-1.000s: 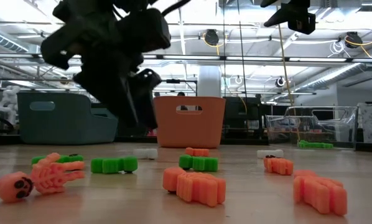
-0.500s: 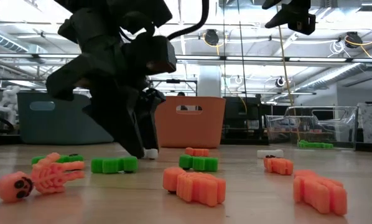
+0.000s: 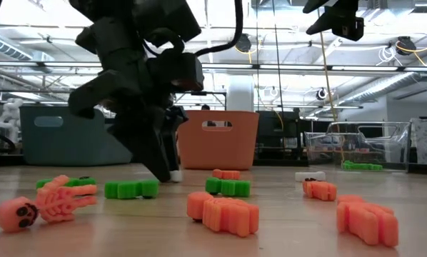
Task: Sort Halloween decoration
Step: Put the white skeleton toy into the orange bin
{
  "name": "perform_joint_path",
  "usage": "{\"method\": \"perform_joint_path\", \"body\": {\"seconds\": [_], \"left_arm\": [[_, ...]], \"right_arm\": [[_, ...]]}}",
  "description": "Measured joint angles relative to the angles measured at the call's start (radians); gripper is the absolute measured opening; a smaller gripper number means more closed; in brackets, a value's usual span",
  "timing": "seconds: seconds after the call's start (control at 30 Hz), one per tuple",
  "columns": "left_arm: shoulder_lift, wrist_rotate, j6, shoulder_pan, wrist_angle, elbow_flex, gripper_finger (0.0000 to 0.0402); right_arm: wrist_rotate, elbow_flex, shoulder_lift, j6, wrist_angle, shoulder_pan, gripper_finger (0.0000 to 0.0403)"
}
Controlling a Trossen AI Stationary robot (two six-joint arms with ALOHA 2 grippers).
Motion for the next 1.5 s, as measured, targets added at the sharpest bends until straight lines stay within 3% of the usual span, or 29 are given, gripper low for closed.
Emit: {"method": "perform_joint_path", "body": {"seconds": [0.33, 0.5, 0.7, 1.17, 1.5], "left_arm": [[0.005, 0.052, 0.053, 0.014, -0.018, 0.002, 0.0032], [0.005, 0.058, 0.037, 0.014, -0.019, 0.002, 0.0028], [-0.016, 0.098, -0.111, 0.013, -0.025, -0.001, 0.0026], [-0.288, 0.073, -0.355, 0.026, 0.085, 0.0, 0.0025], [-0.509, -0.04, -0.396, 0.029, 0.222, 0.0, 0.0025]], "right_arm": [[0.0, 0.0, 0.0, 0.003, 0.0, 0.0, 0.016], [0.001, 0.0, 0.0, 0.003, 0.0, 0.0, 0.016], [0.003, 0.0, 0.0, 0.006, 0.001, 0.0, 0.016], [0.051, 0.0, 0.0, 0.007, 0.008, 0.0, 0.016], [0.07, 0.0, 0.0, 0.001, 0.008, 0.0, 0.016]]}}
